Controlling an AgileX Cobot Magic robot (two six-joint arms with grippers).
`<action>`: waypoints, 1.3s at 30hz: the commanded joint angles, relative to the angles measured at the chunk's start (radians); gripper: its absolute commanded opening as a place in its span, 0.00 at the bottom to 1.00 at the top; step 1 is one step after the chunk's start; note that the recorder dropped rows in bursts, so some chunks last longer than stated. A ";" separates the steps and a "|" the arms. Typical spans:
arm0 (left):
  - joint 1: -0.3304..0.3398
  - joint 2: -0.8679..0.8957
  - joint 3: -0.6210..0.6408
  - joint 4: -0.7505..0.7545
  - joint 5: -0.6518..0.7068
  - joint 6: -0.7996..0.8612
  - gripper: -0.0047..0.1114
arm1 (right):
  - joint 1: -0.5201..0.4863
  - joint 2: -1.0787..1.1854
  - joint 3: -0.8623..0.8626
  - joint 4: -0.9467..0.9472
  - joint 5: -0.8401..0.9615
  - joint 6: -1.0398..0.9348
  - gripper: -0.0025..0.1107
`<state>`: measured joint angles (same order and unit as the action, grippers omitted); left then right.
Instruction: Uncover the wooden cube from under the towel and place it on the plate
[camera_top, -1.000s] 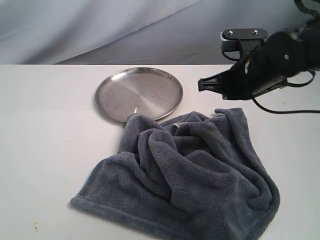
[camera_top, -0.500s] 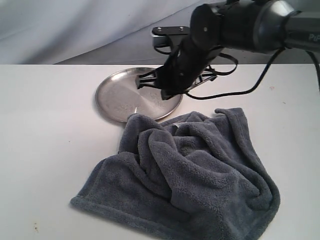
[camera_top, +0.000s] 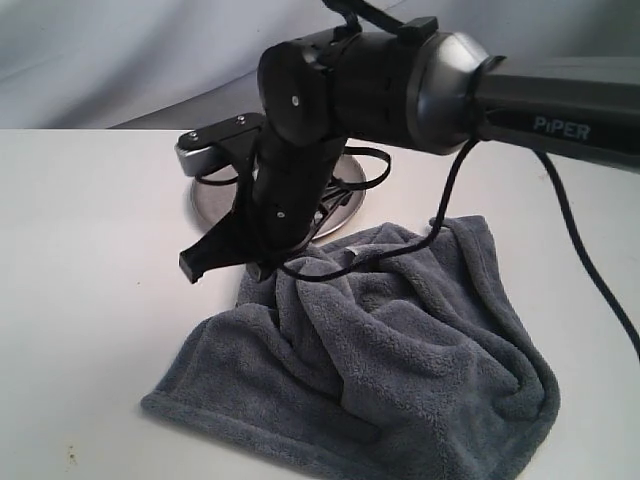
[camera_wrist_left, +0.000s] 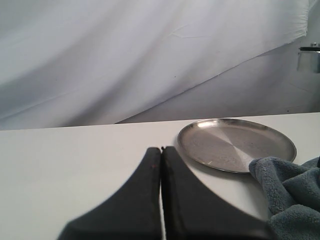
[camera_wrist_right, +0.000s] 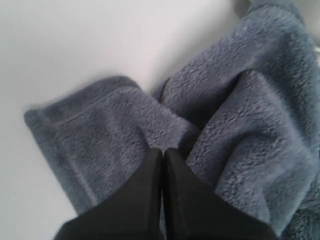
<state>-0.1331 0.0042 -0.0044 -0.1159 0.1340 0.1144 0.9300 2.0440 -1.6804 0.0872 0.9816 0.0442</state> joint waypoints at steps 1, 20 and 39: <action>-0.005 -0.004 0.004 -0.002 -0.002 -0.003 0.04 | 0.055 -0.015 0.022 -0.023 0.043 -0.014 0.02; -0.005 -0.004 0.004 -0.002 -0.002 -0.003 0.04 | 0.107 -0.434 0.566 -0.040 -0.234 0.095 0.02; -0.005 -0.004 0.004 -0.002 -0.002 -0.003 0.04 | -0.024 -0.714 0.806 -0.345 -0.196 0.399 0.02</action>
<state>-0.1331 0.0042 -0.0044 -0.1159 0.1340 0.1144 0.9625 1.3711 -0.8958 -0.2412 0.7753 0.4332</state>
